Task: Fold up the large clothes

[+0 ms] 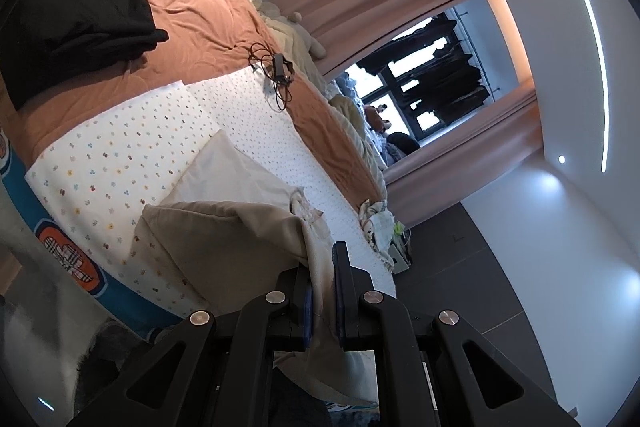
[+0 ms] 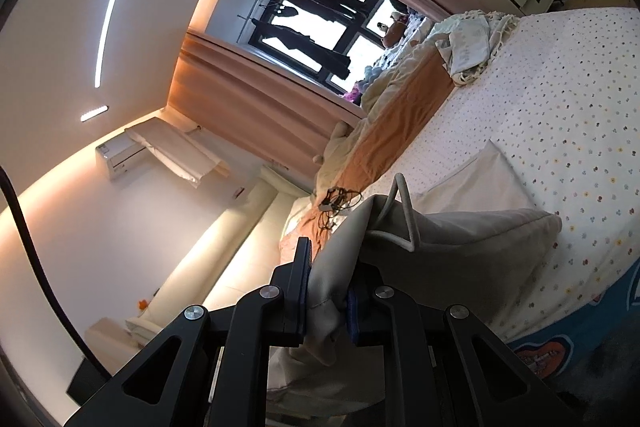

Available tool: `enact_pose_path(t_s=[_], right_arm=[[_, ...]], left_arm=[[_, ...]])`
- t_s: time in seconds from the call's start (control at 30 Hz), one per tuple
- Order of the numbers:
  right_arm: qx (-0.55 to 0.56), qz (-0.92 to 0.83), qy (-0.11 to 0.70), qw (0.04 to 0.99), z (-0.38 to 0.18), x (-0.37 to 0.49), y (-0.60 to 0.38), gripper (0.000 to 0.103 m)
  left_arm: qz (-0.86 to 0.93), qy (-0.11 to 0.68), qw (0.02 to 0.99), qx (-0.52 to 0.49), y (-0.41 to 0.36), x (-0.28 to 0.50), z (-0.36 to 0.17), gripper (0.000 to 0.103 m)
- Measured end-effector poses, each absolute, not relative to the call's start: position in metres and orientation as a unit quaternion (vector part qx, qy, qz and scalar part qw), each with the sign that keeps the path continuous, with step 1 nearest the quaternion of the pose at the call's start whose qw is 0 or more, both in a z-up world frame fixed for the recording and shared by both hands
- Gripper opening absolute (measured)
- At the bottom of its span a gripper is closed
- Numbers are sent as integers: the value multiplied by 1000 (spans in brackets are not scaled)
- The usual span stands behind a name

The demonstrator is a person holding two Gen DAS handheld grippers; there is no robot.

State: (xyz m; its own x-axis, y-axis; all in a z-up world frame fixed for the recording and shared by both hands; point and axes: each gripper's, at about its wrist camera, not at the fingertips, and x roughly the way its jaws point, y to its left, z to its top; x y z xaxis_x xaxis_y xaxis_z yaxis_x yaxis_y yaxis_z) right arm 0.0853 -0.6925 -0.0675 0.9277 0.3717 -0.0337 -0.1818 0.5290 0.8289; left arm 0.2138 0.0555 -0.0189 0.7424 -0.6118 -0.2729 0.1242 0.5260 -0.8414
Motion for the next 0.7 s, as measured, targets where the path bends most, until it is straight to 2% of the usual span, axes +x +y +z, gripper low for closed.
enact_pose_path(t_s=[0.43, 0.7], right_arm=[[406, 132, 95, 899, -17, 177, -702, 16], [387, 104, 115, 909, -14, 244, -712, 16]], left_arm=[[-234, 280, 855, -368, 30, 328, 24, 9], [-228, 295, 861, -345, 12, 403, 17, 9]])
